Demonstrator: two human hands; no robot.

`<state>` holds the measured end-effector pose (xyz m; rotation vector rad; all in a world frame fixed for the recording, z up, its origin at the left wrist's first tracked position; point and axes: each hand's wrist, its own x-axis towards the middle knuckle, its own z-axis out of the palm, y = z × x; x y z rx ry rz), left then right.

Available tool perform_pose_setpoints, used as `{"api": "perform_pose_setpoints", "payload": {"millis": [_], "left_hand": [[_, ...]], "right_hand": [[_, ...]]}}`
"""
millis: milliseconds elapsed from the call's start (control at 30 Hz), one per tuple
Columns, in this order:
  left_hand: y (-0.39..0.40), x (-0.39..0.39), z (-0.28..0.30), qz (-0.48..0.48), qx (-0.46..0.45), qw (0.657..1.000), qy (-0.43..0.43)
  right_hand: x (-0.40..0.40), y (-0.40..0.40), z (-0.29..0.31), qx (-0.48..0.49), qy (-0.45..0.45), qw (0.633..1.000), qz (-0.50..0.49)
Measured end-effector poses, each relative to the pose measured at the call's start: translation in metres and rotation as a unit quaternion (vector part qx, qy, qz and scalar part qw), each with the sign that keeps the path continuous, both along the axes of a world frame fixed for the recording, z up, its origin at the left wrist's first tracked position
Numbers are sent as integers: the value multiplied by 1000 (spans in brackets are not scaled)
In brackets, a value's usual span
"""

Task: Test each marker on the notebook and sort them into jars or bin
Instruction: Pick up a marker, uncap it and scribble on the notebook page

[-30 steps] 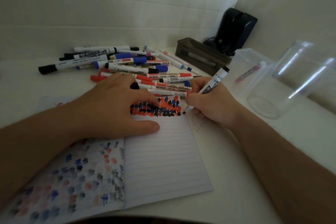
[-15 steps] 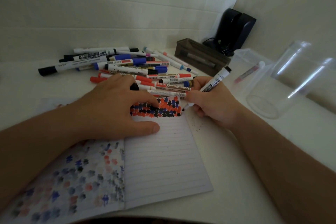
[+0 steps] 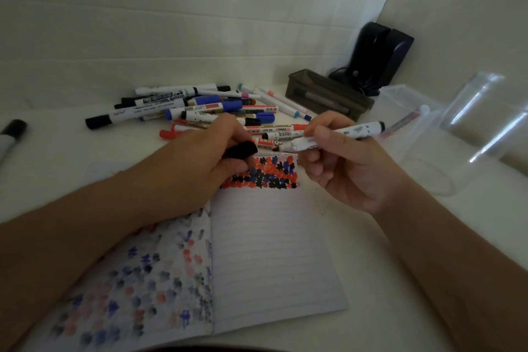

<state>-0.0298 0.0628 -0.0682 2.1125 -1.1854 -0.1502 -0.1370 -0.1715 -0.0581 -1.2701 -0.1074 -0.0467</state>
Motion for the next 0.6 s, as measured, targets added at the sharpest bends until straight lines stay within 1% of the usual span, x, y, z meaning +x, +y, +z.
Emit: {"api": "perform_pose_setpoints", "payload": {"millis": [133,233,433,533,600], "left_hand": [[0,-2,1,-6,-2,1000,-7],[0,-1,-1,-8,4,1000,-23],[0,2,-5,-10,14,998,-53],[0,1,-2,-9,-14,999,-39],[2,-2,2,-14,-71,997,-6]], "right_hand": [[0,5,-1,1,18,1000,-15],[-1,5,-3,-18,32,999,-14],[3,7,-6,-38,55,998,7],[4,13,-2,-44,53,997,-37],[3,15,2,-36,33,994,-97]]}}
